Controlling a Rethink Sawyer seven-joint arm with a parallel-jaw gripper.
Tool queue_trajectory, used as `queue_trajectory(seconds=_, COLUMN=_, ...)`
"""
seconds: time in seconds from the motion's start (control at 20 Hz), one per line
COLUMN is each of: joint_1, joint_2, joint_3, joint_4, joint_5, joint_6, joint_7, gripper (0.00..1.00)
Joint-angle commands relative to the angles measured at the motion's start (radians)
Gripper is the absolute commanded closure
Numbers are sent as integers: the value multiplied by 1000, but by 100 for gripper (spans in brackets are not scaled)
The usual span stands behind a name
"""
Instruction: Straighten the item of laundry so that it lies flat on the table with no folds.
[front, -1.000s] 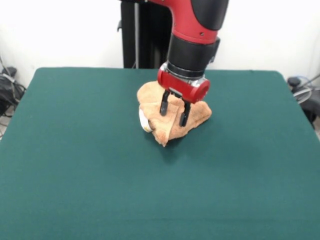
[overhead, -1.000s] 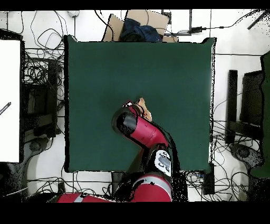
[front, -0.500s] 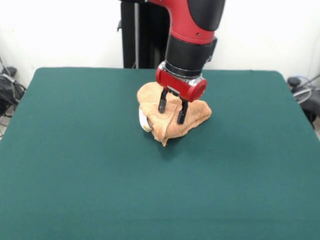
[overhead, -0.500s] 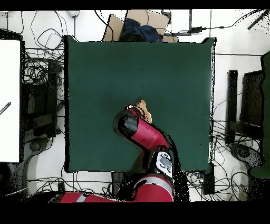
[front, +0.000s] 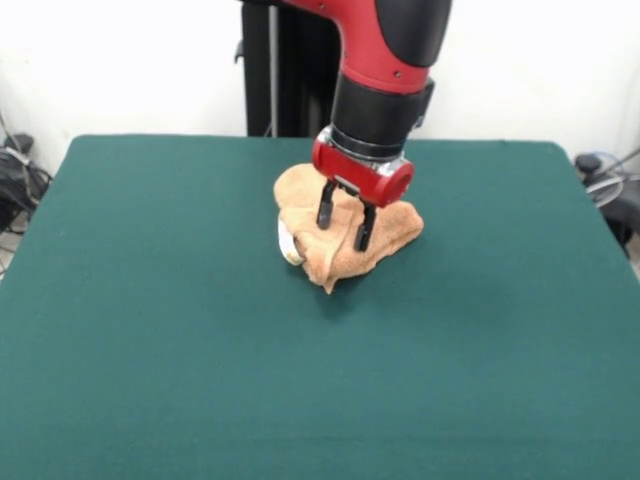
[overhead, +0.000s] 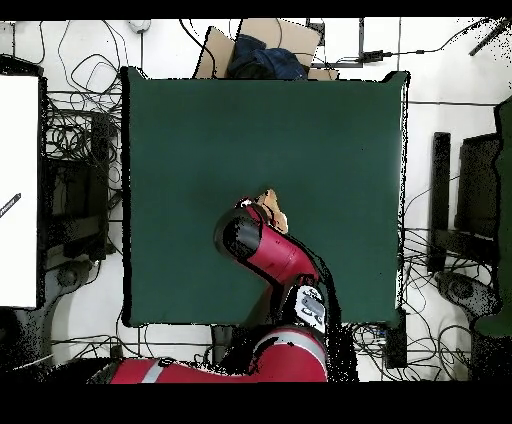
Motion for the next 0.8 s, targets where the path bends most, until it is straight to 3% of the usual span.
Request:
queue_trajectory(seconds=0.05, joint_1=-10, joint_2=114, joint_3=97, joint_4=-37, joint_5=-6, joint_6=-81, joint_7=196, gripper=0)
queue_trajectory(seconds=0.75, joint_1=2, joint_2=149, joint_3=72, joint_4=-82, joint_5=4, joint_6=-58, joint_7=185, gripper=0)
queue_trajectory(seconds=0.8, joint_1=2, joint_2=147, joint_3=69, joint_4=-84, joint_5=0, joint_6=-58, joint_7=180, gripper=100)
